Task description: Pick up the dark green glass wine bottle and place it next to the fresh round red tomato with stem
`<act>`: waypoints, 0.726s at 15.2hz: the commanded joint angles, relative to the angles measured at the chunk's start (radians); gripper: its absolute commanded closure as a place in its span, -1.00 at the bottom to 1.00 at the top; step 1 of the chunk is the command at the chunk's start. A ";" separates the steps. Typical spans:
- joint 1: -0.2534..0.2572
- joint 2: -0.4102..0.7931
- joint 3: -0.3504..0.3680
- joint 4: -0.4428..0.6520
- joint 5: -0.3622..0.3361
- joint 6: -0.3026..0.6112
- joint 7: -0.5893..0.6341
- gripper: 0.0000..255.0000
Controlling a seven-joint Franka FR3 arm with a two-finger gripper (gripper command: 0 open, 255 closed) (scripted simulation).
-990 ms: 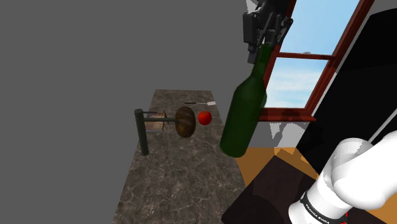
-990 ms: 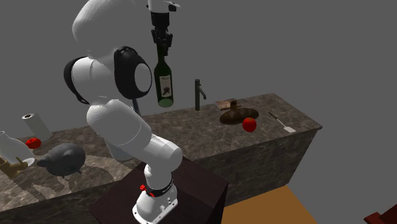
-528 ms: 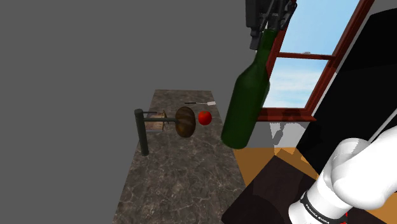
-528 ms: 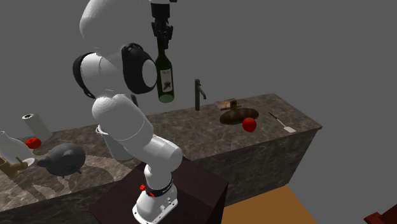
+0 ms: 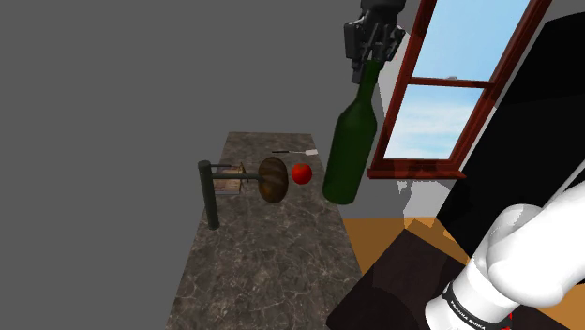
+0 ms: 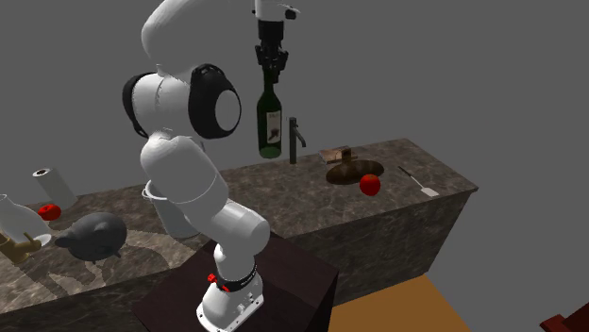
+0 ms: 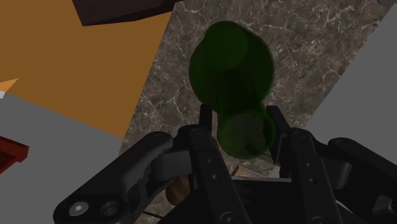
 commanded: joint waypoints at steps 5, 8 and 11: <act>-0.035 0.068 -0.066 -0.038 -0.034 0.097 -0.117 1.00; -0.053 0.116 -0.096 -0.035 -0.047 0.140 -0.169 1.00; -0.071 0.173 -0.124 -0.021 -0.056 0.179 -0.219 1.00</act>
